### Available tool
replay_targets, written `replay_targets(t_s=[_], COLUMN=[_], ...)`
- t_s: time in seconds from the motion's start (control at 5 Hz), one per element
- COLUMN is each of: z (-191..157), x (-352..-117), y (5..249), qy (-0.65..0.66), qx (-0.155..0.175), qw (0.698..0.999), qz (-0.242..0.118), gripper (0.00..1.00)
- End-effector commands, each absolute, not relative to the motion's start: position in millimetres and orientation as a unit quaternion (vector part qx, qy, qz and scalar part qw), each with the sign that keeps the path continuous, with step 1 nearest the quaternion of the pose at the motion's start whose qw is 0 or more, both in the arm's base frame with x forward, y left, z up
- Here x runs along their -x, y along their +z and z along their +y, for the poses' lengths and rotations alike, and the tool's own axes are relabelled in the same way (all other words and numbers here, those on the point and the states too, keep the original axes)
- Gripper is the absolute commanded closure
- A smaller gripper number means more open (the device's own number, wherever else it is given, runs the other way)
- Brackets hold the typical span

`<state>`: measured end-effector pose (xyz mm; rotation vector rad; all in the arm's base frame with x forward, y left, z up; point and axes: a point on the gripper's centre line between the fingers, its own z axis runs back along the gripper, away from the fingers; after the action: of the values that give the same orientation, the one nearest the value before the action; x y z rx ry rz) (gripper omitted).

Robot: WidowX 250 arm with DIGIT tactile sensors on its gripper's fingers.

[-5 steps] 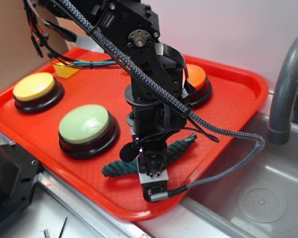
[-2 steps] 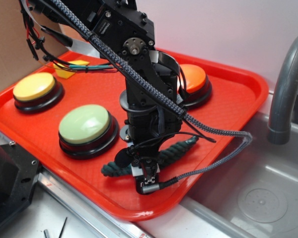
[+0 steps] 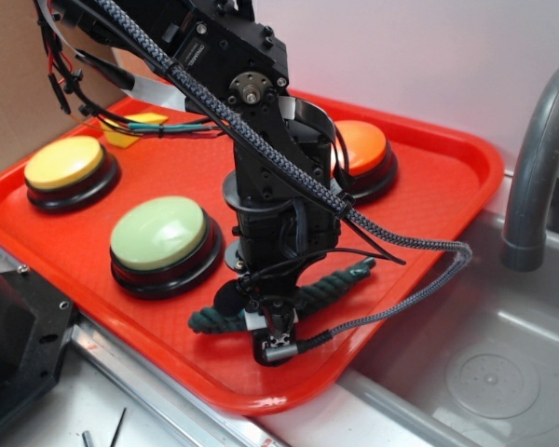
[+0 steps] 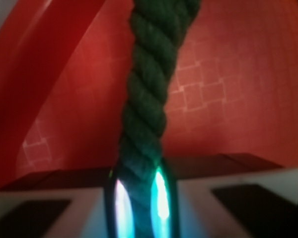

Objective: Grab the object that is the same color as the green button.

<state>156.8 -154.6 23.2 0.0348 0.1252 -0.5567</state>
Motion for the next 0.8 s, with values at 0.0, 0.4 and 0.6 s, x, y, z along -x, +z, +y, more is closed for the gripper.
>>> replay_targets(t_s=[0.0,0.4,0.6], z=[-168.2,-171.8,-162.7], x=[-184.2,-177.0,-163.7], y=[129.4,221.0,248.3], qy=[-0.283,-0.26,-0.23], qx=[-0.02,-0.031,-0.012], qw=[0.959,0.964,0.971], qz=[0.004,-0.042,-0.064], gripper=[1.0,1.0,1.0])
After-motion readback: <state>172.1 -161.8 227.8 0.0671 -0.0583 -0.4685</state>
